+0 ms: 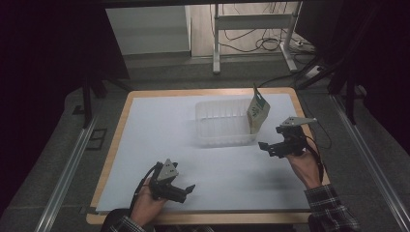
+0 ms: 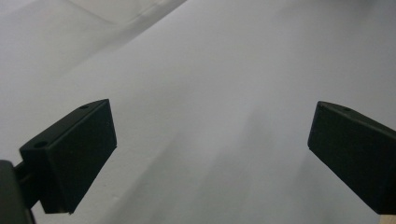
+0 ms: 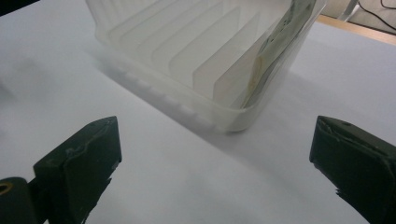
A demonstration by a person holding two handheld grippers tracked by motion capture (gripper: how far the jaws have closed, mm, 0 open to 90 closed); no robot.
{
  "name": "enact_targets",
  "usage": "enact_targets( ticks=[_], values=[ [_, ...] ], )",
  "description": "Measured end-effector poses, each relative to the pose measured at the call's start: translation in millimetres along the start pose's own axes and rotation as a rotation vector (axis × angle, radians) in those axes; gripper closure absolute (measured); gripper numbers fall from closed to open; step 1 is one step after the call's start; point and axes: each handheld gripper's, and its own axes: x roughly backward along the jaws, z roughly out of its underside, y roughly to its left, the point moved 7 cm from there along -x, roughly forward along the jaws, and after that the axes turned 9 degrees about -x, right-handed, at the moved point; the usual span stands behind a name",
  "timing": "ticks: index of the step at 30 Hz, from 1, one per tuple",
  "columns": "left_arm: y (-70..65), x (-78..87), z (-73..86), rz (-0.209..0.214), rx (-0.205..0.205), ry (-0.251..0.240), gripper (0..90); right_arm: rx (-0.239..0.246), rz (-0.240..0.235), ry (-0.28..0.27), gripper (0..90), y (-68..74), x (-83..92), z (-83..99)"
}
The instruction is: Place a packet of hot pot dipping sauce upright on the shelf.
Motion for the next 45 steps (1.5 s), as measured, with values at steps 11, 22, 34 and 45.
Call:
enact_targets(
  ticks=[11, 22, 34, 45],
  values=[
    [-0.1, 1.3, -1.2, -0.005, -0.009, -0.006, 2.2, 0.018, -0.011, 0.028, 1.5, 7.7, 7.7, 15.2],
    [0.5, 1.8, -1.8, -0.012, -0.006, -0.012, 2.4, 0.032, -0.007, 0.010, 1.6, 13.1, 19.8, 23.4],
    [0.1, 2.0, -1.6, -0.015, -0.005, -0.007, 2.5, 0.029, 0.017, -0.008, 1.2, 15.3, 28.5, 32.5],
    [-0.4, 1.9, -0.5, -0.019, -0.008, 0.002, 2.5, -0.015, 0.008, -0.003, 0.0, 13.9, 33.2, 47.8]
  ],
)
